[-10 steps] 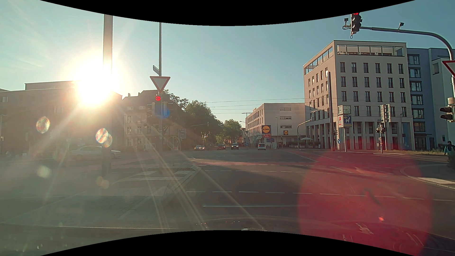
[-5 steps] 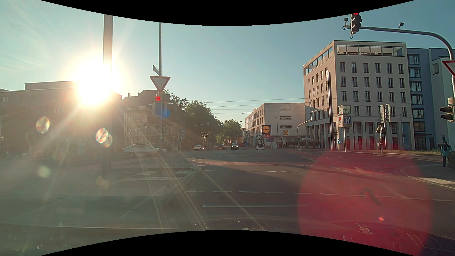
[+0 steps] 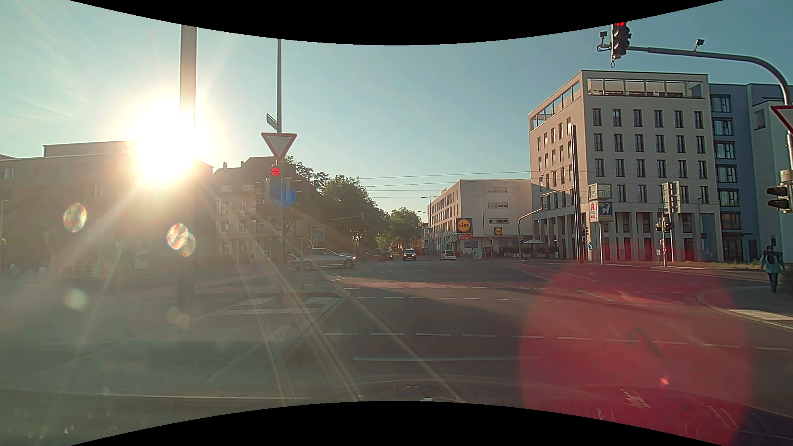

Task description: Follow the waypoints while adhering to traffic rules and regulations

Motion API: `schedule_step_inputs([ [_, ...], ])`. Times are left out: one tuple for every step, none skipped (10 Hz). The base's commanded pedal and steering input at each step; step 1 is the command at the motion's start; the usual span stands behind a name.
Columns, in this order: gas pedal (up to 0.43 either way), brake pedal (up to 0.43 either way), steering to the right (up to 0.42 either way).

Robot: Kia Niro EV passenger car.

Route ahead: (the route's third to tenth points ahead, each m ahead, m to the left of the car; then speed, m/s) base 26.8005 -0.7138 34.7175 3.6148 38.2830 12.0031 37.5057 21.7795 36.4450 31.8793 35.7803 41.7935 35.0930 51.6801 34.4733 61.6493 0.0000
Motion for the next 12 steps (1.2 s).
schedule_step_inputs([
  [0.000,0.226,-0.001],
  [0.000,0.226,-0.001],
  [0.000,0.226,-0.001],
  [0.000,0.226,-0.001],
  [0.000,0.226,-0.001],
  [0.000,0.226,-0.001],
  [0.000,0.226,-0.001],
  [0.000,0.226,-0.001],
  [0.000,0.226,-0.001],
  [0.000,0.226,-0.001],
  [0.000,0.226,-0.001],
  [0.000,0.226,-0.001],
])
